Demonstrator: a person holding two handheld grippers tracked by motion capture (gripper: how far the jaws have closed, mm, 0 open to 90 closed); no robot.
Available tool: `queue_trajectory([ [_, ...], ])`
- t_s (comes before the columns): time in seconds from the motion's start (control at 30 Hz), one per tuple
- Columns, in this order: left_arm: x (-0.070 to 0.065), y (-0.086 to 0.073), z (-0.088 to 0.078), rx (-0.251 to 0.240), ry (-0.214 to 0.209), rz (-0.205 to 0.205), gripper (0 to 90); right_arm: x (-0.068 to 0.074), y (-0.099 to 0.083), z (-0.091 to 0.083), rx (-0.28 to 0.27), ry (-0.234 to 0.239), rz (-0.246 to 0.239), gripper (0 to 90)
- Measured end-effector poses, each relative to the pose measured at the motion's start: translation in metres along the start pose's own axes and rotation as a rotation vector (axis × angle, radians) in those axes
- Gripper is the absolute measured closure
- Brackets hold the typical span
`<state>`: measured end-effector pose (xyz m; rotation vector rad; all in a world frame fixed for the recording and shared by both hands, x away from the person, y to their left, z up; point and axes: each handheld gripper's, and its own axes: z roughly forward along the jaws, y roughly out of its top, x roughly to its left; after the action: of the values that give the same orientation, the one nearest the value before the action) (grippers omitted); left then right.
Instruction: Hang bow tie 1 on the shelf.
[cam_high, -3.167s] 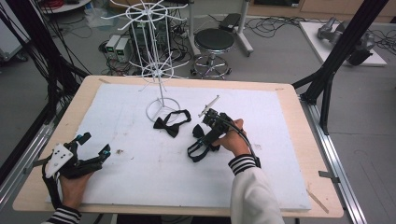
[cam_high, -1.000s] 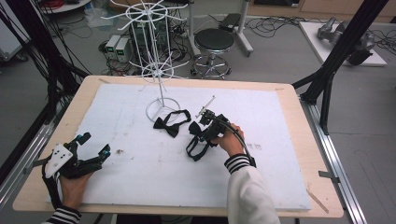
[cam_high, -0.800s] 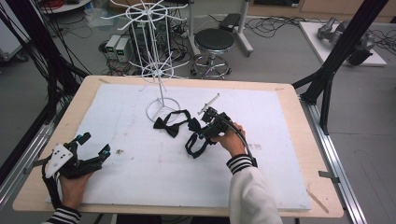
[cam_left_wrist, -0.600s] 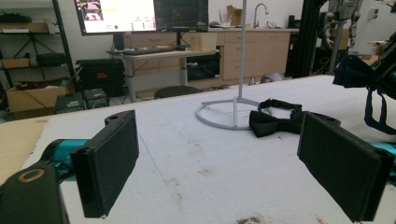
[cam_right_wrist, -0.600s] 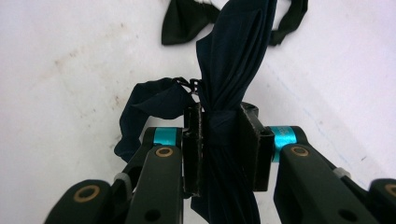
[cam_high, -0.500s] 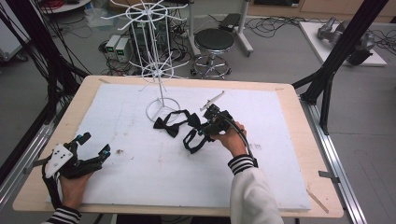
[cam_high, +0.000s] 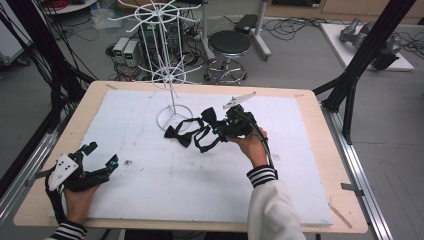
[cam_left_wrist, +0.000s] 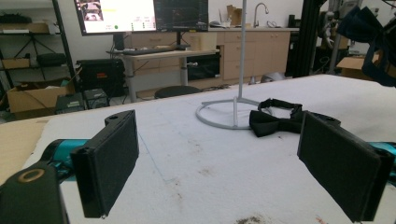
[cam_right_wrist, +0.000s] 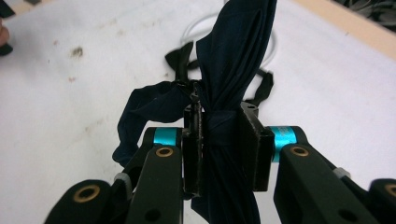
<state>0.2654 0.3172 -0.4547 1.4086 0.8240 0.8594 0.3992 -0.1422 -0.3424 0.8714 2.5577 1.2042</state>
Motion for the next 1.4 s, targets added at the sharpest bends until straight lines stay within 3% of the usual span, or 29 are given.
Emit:
queue_trajectory([
  [0.2,0.000,0.000,0.000,0.000,0.000,0.000,13.1,0.001,0.008,-0.009,-0.079,-0.039,0.008,73.1],
  [0.33,0.000,0.000,0.000,0.002,-0.001,0.002,13.1,0.001,0.013,-0.014,-0.139,-0.040,0.017,73.3],
  [0.97,0.000,0.000,0.000,0.002,-0.002,0.003,13.1,-0.001,0.037,-0.028,-0.264,-0.073,0.017,73.4],
  [1.4,0.000,0.000,0.000,0.000,-0.003,-0.001,13.1,-0.004,0.054,-0.036,-0.315,-0.089,0.019,73.4],
])
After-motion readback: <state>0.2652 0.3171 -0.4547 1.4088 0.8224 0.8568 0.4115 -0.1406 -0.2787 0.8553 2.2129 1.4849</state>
